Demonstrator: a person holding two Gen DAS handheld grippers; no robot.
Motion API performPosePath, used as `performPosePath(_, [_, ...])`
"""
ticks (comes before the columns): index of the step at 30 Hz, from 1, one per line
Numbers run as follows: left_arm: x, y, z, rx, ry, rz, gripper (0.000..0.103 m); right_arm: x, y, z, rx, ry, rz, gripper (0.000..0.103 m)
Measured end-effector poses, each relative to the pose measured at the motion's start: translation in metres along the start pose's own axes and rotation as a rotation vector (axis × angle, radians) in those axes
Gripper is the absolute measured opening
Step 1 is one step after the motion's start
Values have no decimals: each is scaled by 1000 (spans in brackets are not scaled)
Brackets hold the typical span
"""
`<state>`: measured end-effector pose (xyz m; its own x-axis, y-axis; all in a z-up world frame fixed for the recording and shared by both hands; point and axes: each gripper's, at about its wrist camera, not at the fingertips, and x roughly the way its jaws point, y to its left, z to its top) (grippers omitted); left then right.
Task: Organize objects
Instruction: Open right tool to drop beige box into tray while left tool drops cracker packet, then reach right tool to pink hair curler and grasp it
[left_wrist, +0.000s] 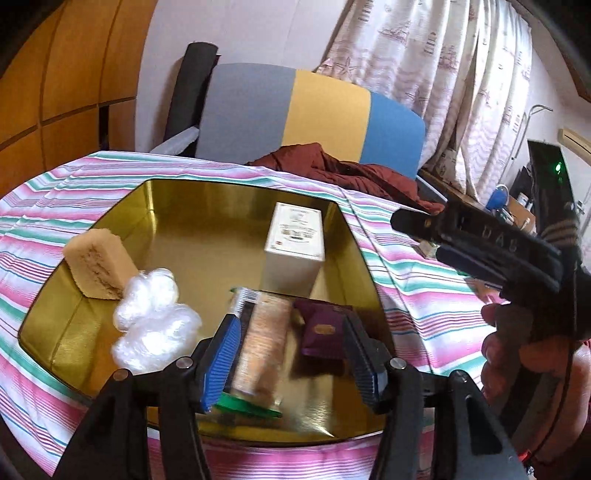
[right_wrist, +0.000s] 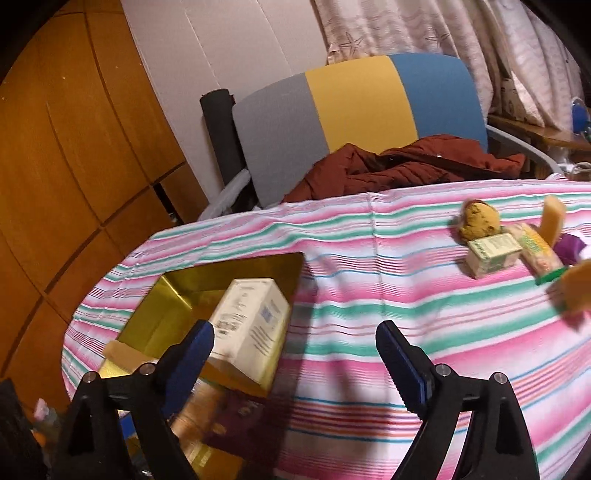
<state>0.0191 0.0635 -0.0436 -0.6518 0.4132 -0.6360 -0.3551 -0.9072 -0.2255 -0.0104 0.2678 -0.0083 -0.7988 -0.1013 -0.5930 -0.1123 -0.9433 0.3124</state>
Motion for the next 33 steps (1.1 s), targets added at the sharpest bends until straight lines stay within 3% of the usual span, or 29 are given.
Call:
performPosePath(17, [-10,-79,-28,167,54,-199,69,-22,-101,-37,73,83,-152,90])
performPosePath(18, [-12,-86,-31,189,51,-193,72,-25,-107,-39,67,83,-166,90])
performPosePath(27, [-11,-118,-32,268,60,-221,72,-50,-167,-42,145,54,-245,90])
performPosePath(33, [-8,-133,-29,298,54,-223,72,-70,-206,-27,170,-23,-325,90])
